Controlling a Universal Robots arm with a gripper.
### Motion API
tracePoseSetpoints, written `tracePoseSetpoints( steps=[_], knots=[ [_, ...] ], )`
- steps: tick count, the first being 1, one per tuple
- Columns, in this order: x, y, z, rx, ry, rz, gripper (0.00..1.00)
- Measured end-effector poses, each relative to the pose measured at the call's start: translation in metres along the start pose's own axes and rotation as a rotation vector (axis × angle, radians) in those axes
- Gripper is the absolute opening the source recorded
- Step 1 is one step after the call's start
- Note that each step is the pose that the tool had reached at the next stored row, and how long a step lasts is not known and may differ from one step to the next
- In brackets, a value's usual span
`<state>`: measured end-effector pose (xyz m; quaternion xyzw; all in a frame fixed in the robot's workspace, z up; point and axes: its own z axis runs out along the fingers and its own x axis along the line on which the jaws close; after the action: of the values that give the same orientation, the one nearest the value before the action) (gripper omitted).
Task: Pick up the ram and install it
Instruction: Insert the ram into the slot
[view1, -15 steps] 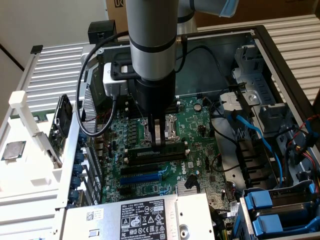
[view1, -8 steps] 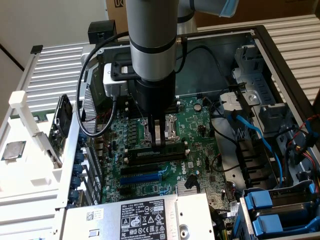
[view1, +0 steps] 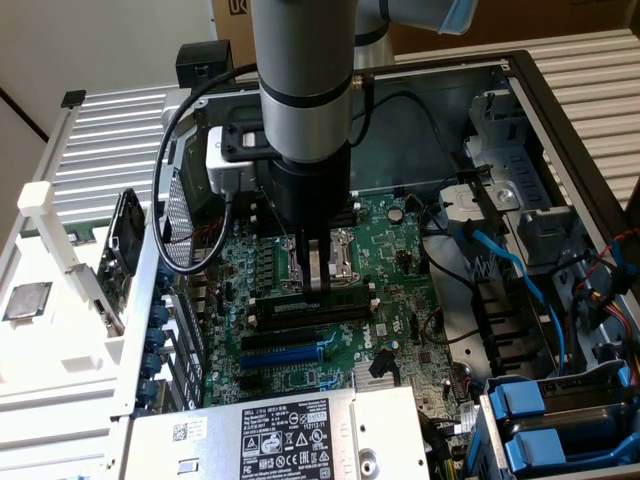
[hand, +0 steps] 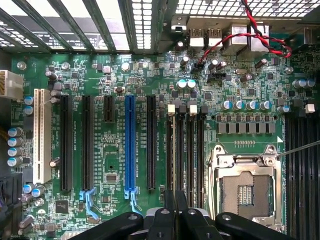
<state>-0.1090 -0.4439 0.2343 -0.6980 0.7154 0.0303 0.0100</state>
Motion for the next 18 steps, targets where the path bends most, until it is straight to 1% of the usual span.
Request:
tracePoseSetpoints(
  steps=[18],
  knots=[
    [0.0014, 0.0, 0.0004, 0.0001, -0.0022, 0.0, 0.12]
  ],
)
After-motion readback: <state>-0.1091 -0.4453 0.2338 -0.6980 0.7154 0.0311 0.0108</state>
